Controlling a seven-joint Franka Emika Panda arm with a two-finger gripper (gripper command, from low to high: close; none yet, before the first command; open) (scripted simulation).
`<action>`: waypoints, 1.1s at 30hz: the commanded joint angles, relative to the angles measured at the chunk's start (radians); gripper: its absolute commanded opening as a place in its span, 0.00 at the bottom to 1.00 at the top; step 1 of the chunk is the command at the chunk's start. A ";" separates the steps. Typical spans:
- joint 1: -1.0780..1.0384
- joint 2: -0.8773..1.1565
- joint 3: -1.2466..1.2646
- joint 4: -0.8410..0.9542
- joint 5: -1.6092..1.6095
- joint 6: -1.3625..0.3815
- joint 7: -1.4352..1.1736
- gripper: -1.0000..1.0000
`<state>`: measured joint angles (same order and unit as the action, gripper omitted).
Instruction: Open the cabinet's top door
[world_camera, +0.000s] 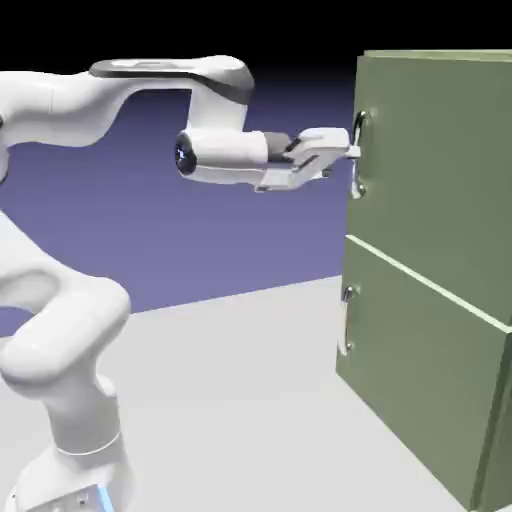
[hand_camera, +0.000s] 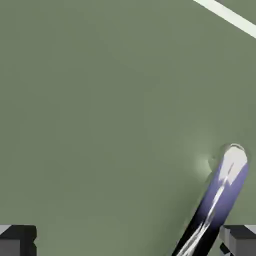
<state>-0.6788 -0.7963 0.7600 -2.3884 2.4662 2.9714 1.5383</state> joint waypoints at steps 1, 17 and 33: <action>-0.012 -0.004 0.013 0.007 0.044 -0.001 0.014 0.50; -0.291 0.056 0.249 0.196 0.431 -0.039 0.095 0.00; 0.252 0.160 -0.216 0.035 0.433 -0.074 -0.204 0.00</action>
<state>-0.4269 -0.6368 0.5437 -2.3527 2.8971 2.8981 1.3346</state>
